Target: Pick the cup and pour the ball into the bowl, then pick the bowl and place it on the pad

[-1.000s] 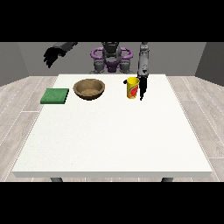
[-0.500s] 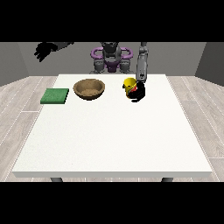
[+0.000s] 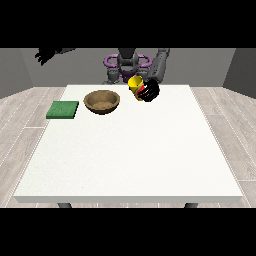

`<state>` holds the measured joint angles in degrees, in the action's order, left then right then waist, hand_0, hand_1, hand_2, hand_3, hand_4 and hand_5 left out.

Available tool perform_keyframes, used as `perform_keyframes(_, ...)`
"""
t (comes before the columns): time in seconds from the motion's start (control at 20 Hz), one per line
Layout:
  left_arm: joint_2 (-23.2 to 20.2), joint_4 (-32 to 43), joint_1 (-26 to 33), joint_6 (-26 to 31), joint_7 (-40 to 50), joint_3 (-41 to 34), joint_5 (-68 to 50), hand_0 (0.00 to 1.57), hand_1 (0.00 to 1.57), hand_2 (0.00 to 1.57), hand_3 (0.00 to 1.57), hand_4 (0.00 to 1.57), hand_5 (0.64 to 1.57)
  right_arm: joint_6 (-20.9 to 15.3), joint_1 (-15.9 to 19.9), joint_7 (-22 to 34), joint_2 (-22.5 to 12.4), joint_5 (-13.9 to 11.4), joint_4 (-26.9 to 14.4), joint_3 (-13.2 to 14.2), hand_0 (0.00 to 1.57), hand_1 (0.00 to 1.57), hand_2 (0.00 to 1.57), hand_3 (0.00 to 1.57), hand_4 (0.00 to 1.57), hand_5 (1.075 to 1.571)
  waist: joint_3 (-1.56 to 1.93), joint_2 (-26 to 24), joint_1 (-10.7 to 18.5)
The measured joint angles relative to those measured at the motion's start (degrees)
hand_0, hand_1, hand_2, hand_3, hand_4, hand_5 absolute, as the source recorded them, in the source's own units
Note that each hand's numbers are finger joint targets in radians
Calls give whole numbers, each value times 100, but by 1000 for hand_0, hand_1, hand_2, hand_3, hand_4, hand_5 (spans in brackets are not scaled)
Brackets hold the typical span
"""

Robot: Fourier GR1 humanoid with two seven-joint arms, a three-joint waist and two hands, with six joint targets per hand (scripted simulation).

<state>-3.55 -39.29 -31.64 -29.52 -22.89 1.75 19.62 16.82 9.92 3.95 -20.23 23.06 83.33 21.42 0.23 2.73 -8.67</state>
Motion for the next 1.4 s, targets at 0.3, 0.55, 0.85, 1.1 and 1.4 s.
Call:
perform_keyframes(0.3,-17,472,-635,-667,1510,987,1591,1362,1362,1571,1571,1448,1533,114,-3,-41,-54,-19,-500,41,0,0,0,97,677,1559,1,-352,62)
perform_keyframes(0.55,154,861,-1241,-675,2759,1594,2654,1361,1361,1571,1571,1441,1545,336,36,-194,-224,97,-966,240,0,0,0,0,685,1559,-5,-446,149)
perform_keyframes(0.85,304,1152,-2000,-181,4098,2351,3709,1351,1351,1571,1571,1364,1563,512,84,-373,-264,-10,-1405,196,0,0,0,127,691,1554,-9,-520,154)
perform_keyframes(1.1,336,1353,-2528,391,5077,3008,4550,1453,1453,1571,1571,1090,1569,520,271,-433,-257,-57,-1649,160,0,0,0,293,699,1555,-12,-560,90)
perform_keyframes(1.4,350,1147,-2857,1473,5753,3761,5163,272,272,1258,1549,1040,1571,453,534,-496,-124,-193,-1865,-9,0,0,0,327,686,1552,-14,-583,-76)
